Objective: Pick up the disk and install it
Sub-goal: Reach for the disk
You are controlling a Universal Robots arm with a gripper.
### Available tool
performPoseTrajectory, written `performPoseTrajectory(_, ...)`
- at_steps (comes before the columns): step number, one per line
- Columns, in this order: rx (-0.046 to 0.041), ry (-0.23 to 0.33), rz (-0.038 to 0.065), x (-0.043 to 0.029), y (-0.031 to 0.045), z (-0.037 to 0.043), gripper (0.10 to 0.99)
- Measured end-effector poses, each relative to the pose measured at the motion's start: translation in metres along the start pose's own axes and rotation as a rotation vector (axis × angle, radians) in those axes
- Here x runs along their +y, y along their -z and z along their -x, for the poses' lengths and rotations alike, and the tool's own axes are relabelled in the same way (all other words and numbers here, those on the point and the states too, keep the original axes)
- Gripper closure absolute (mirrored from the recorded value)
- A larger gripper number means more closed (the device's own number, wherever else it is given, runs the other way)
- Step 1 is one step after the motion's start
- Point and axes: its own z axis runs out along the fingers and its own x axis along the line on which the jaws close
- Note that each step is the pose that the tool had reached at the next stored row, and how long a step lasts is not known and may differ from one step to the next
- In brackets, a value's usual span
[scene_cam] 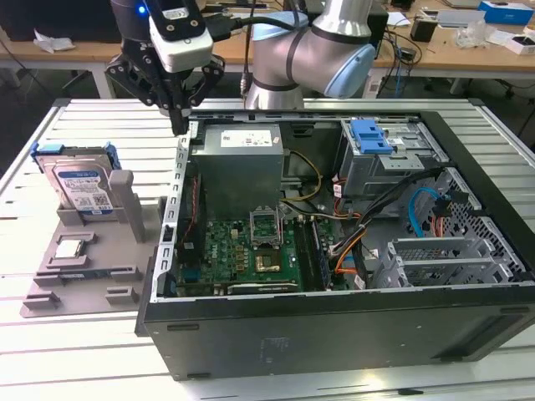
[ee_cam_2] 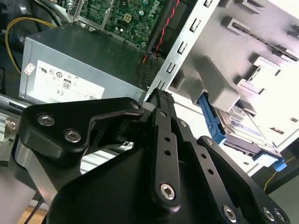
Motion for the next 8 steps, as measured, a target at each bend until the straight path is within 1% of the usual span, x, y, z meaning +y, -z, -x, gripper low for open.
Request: performPoseTrajectory(8, 0.0000, 0.000, 0.000, -0.0008, 0.0003, -0.0109, 0.980)
